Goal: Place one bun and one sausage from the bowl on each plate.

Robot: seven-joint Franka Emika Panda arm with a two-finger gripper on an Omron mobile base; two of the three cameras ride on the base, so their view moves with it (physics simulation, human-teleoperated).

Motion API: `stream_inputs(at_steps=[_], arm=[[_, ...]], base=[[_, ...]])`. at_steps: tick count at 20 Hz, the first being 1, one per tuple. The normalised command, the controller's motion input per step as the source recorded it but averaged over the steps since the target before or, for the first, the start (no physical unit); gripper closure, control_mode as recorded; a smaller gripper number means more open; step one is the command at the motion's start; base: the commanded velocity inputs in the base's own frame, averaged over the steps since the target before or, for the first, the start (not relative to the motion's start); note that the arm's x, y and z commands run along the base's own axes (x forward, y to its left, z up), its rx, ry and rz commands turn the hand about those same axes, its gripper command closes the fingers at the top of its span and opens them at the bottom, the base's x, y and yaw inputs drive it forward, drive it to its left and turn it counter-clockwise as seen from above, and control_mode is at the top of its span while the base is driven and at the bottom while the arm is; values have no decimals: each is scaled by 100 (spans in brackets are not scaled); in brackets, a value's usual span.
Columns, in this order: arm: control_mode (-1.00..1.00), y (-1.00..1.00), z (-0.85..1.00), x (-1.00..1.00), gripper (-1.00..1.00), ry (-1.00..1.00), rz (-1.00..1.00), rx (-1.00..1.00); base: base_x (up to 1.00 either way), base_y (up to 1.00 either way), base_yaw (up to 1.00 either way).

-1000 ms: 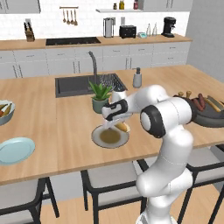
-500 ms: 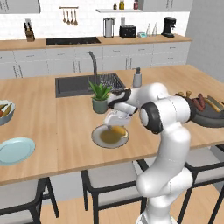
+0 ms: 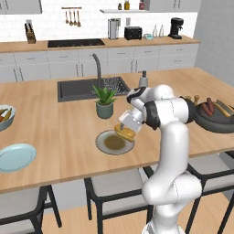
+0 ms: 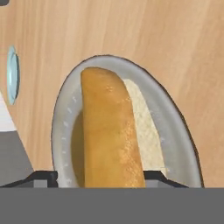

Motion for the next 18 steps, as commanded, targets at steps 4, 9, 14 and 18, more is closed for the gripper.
stream_inputs(at_steps=[4, 9, 14, 18], arm=[[-100, 0, -44, -11, -100, -29, 0, -6], [-100, 0, -26, -29, -100, -36, -1, -18], [-100, 17, 15, -76, -100, -44, -1, -27], [-100, 13, 76, -53, -100, -26, -2, -15]], base=[[0, 0, 0], [0, 0, 0], [0, 0, 0], [0, 0, 0]])
